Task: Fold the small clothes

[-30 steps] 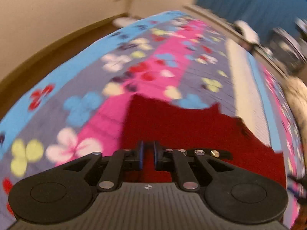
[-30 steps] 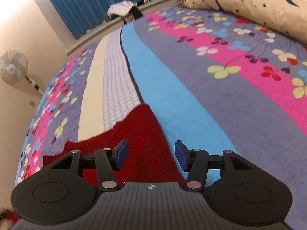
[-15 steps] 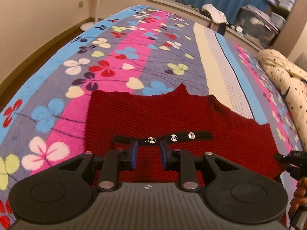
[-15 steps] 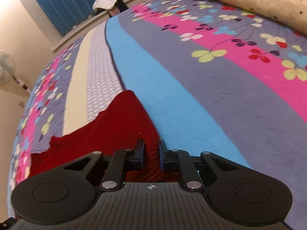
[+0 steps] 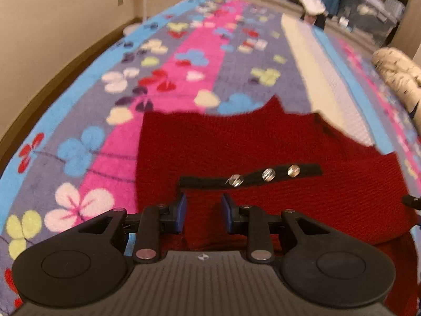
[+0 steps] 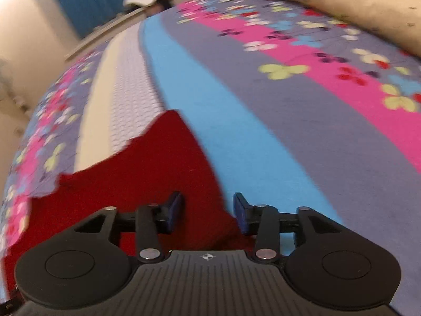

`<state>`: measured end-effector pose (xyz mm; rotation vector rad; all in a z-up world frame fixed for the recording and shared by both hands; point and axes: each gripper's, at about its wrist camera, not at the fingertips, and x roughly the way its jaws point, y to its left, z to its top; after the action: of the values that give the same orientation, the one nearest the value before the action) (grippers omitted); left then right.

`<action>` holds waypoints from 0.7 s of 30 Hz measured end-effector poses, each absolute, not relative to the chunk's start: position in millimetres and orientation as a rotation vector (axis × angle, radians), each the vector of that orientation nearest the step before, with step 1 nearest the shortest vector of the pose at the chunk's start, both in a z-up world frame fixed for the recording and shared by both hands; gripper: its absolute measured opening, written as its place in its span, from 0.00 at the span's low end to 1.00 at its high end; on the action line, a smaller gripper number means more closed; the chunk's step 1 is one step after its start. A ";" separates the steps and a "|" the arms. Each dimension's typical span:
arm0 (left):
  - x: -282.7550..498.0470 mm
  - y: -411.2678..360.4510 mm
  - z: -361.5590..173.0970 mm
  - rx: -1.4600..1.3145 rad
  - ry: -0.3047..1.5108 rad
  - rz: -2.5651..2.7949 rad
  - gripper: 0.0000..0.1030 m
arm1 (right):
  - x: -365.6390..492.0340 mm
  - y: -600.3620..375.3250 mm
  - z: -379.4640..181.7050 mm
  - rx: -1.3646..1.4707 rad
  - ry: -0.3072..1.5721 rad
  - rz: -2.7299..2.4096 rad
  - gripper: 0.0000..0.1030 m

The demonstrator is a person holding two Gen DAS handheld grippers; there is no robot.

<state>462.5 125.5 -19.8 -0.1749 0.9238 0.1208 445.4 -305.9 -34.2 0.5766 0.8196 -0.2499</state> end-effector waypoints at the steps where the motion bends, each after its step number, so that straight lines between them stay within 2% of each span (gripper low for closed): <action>1: 459.8 123.5 -17.6 -0.162 0.897 0.110 0.31 | 445.8 -304.5 -33.3 0.560 0.796 -0.249 0.46; 2: 458.9 120.5 -20.1 -0.141 0.887 0.103 0.31 | 448.0 -302.6 -38.0 0.525 0.786 -0.241 0.45; 4: 462.0 118.4 -40.2 -0.138 0.953 0.103 0.31 | 445.4 -309.0 -55.1 0.559 0.809 -0.226 0.51; 8: 438.5 108.8 -24.2 -0.115 0.892 0.095 0.35 | 410.3 -317.7 -22.7 0.581 0.766 -0.212 0.51; 9: 427.0 106.7 -14.3 -0.125 0.852 0.072 0.45 | 394.7 -318.6 -9.7 0.547 0.722 -0.198 0.51; 10: 414.2 103.4 -4.5 -0.117 0.813 0.063 0.50 | 379.6 -318.5 1.9 0.509 0.688 -0.185 0.51; 12: 385.0 95.2 11.0 -0.078 0.752 0.077 0.70 | 343.8 -321.0 22.1 0.435 0.627 -0.133 0.53; 15: 334.4 87.3 22.1 -0.067 0.714 0.047 0.73 | 290.5 -324.1 37.8 0.312 0.566 -0.057 0.54; 18: 289.8 80.2 28.9 -0.053 0.713 0.009 0.74 | 245.6 -327.9 40.6 0.252 0.586 -0.011 0.55; 19: 276.1 78.5 31.3 -0.042 0.704 -0.002 0.76 | 233.1 -332.0 41.9 0.273 0.601 -0.001 0.55; 20: 260.4 76.5 33.9 -0.028 0.687 -0.009 0.83 | 219.5 -336.5 44.3 0.308 0.605 0.005 0.55; 21: 243.7 75.7 37.1 -0.012 0.664 -0.010 0.84 | 209.0 -338.3 46.7 0.330 0.599 0.006 0.55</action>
<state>243.7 75.7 37.1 -0.0123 0.6639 -0.0096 209.0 -338.3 46.7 0.3303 0.5992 0.0064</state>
